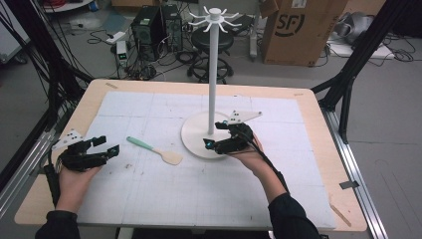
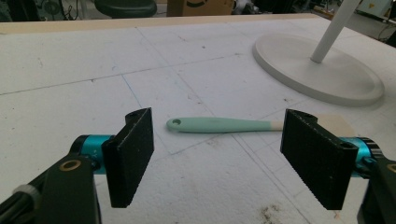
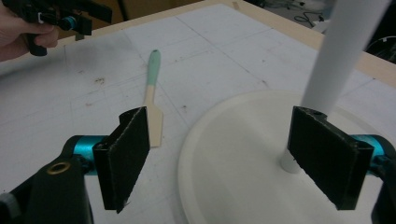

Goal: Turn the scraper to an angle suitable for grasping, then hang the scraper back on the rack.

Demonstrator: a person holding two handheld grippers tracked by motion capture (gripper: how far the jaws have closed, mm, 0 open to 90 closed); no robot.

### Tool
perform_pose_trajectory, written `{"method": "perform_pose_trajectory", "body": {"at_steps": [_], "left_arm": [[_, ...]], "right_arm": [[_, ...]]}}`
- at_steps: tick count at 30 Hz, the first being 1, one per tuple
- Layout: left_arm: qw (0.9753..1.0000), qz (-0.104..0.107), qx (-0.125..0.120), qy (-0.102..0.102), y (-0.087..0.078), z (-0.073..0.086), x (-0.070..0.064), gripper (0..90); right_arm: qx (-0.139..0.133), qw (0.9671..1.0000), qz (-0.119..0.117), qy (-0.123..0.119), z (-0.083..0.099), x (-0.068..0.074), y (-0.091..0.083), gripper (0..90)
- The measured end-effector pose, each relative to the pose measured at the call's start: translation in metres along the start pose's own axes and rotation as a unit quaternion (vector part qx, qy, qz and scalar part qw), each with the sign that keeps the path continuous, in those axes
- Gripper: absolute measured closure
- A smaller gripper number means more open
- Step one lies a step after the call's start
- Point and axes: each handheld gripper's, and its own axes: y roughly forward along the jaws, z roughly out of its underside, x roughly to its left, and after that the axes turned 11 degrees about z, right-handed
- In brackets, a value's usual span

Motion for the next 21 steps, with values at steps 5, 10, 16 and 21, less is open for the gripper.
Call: {"method": "perform_pose_trajectory", "body": {"at_steps": [5, 10, 16, 21], "left_arm": [[1.0000, -0.001, -0.001, -0.003, -0.002, 0.002, 0.000, 26.3], [1.0000, 0.002, -0.002, -0.004, -0.003, 0.003, 0.000, 26.2], [1.0000, 0.005, -0.001, -0.004, -0.002, 0.003, -0.001, 26.2], [1.0000, 0.006, 0.000, -0.002, -0.001, 0.003, -0.001, 26.2]], "right_arm": [[0.001, 1.0000, -0.006, 0.001, -0.009, 0.008, 0.016, 20.0], [0.011, 0.9998, -0.018, 0.001, -0.019, 0.019, 0.035, 20.2], [0.020, 0.9992, -0.035, -0.002, -0.032, 0.036, 0.061, 22.9], [0.033, 0.9981, -0.051, -0.011, -0.038, 0.055, 0.084, 26.4]]}}
